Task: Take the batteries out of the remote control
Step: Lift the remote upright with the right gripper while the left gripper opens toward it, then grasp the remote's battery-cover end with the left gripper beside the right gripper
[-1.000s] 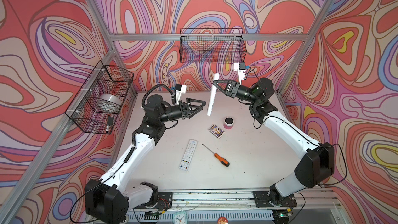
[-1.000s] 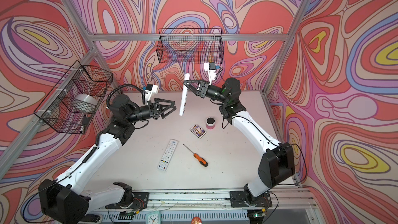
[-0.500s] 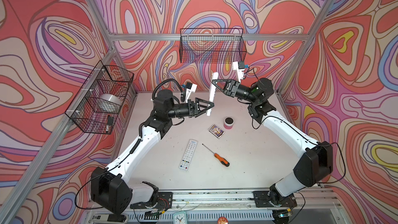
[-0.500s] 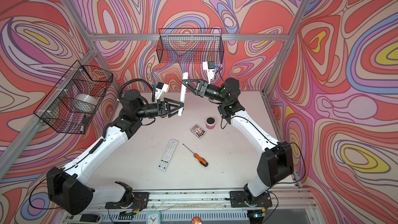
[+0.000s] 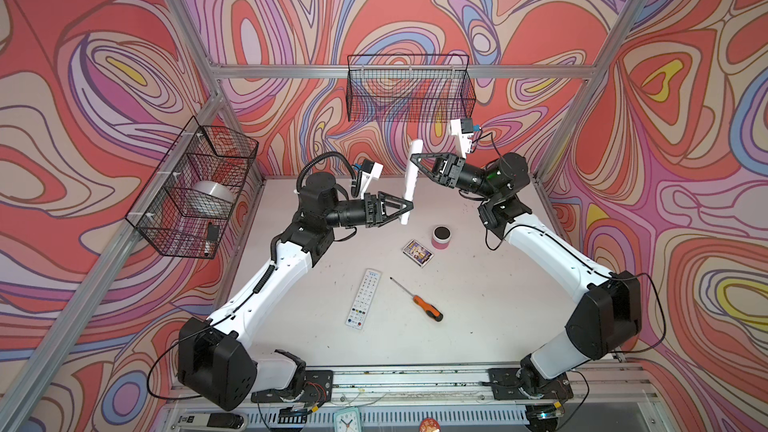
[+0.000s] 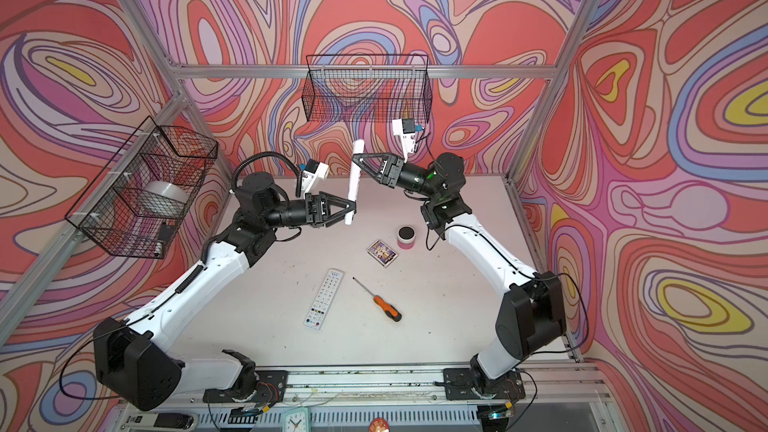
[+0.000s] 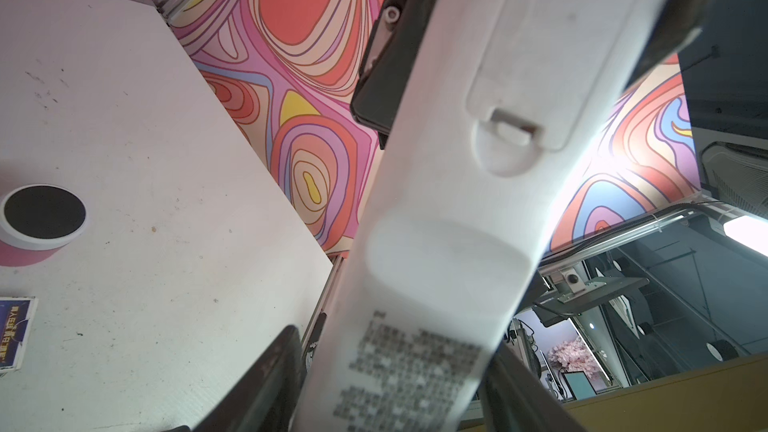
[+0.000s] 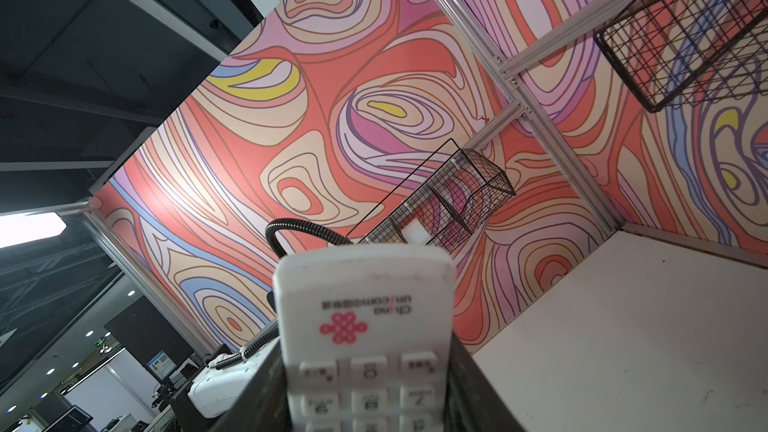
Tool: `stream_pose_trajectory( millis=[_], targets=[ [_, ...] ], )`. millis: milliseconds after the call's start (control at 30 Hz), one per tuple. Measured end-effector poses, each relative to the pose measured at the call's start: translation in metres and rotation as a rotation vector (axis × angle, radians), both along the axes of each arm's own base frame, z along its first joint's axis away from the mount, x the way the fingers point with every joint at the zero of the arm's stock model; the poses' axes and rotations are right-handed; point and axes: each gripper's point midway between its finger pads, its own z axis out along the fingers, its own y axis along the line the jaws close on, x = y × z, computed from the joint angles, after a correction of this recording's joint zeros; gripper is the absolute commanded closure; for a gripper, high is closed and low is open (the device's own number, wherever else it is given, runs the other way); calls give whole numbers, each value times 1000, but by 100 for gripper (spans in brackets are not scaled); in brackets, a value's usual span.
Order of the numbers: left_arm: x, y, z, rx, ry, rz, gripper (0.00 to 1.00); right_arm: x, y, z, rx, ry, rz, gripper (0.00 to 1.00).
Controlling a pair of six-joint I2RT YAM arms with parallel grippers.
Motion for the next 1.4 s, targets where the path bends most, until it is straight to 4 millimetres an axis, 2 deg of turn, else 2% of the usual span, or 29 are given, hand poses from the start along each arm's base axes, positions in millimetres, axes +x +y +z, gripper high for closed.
stream_pose_trajectory(
  millis=[67, 200, 400, 567, 667, 767, 933, 1033, 1133, 1333, 1400],
  targets=[
    [-1, 0, 3, -5, -33, -8, 47, 2, 0, -4, 2, 42, 2, 53],
    [-2, -2, 3, -5, -48, -17, 54, 6, 1, -12, -9, 87, -2, 35],
    [1, -1, -10, 43, -20, 4, 58, 9, 4, -25, -51, 90, -8, 25],
    [8, 8, -20, 188, -24, 92, 58, 18, -2, -42, -105, 127, -44, 20],
    [16, 22, -36, 332, -31, 186, 58, 33, -19, -54, -189, 169, -141, 17],
    [19, 39, -66, 494, -37, 240, 58, 44, -36, -50, -299, 165, -248, 16],
    [14, 64, -105, 714, -59, 257, 59, 30, -48, -25, -421, 146, -266, 17],
    [11, 76, -117, 806, -85, 257, 61, 23, -46, -26, -473, 192, -216, 18],
    [7, 81, -124, 869, -116, 243, 62, 27, -39, -49, -538, 295, -143, 18],
    [-13, 67, -124, 945, -231, 152, 62, 33, -28, -123, -650, 546, 5, 16],
    [-15, 68, -123, 951, -244, 149, 61, 30, -27, -139, -668, 607, 38, 16]
  ],
)
